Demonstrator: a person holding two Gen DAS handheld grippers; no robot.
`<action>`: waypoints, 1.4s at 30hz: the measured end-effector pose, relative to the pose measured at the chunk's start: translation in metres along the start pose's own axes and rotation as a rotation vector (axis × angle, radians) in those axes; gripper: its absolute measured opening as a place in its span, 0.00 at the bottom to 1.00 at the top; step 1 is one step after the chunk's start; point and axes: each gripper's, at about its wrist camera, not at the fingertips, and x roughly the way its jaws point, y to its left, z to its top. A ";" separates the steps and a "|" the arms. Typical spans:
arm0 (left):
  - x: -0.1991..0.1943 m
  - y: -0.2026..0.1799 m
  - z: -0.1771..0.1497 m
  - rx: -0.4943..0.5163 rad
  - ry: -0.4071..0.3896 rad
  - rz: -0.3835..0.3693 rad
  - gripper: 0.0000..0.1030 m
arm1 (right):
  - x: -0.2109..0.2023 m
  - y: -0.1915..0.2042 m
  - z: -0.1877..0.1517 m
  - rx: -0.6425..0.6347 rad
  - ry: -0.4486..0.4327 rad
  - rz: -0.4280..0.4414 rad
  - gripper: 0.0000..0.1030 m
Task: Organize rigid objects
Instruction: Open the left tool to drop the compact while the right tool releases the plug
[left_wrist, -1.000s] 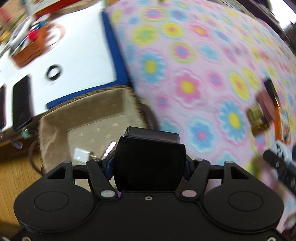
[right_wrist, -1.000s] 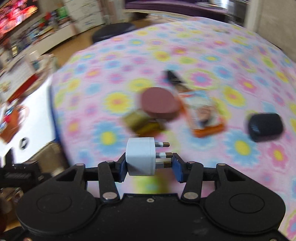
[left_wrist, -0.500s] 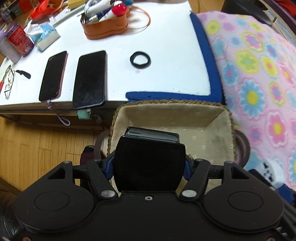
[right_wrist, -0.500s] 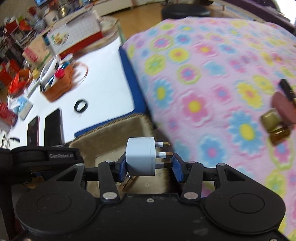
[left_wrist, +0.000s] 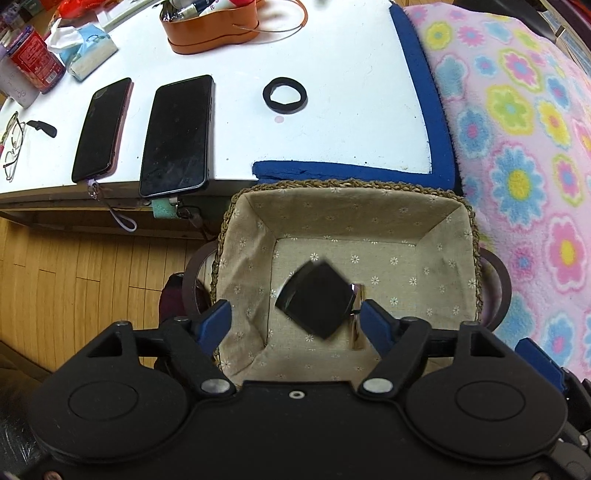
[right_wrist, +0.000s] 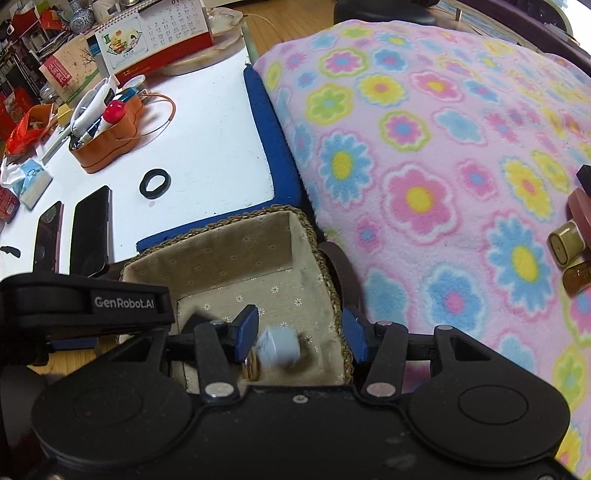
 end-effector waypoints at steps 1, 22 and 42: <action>0.000 -0.001 0.000 0.004 -0.001 0.002 0.70 | 0.001 0.000 -0.001 0.000 0.002 0.000 0.49; 0.002 -0.010 -0.002 0.033 0.007 0.029 0.71 | 0.011 -0.017 -0.009 0.040 0.021 -0.007 0.60; -0.021 -0.041 -0.013 0.182 -0.107 0.007 0.78 | -0.025 -0.059 -0.015 0.101 -0.072 -0.074 0.91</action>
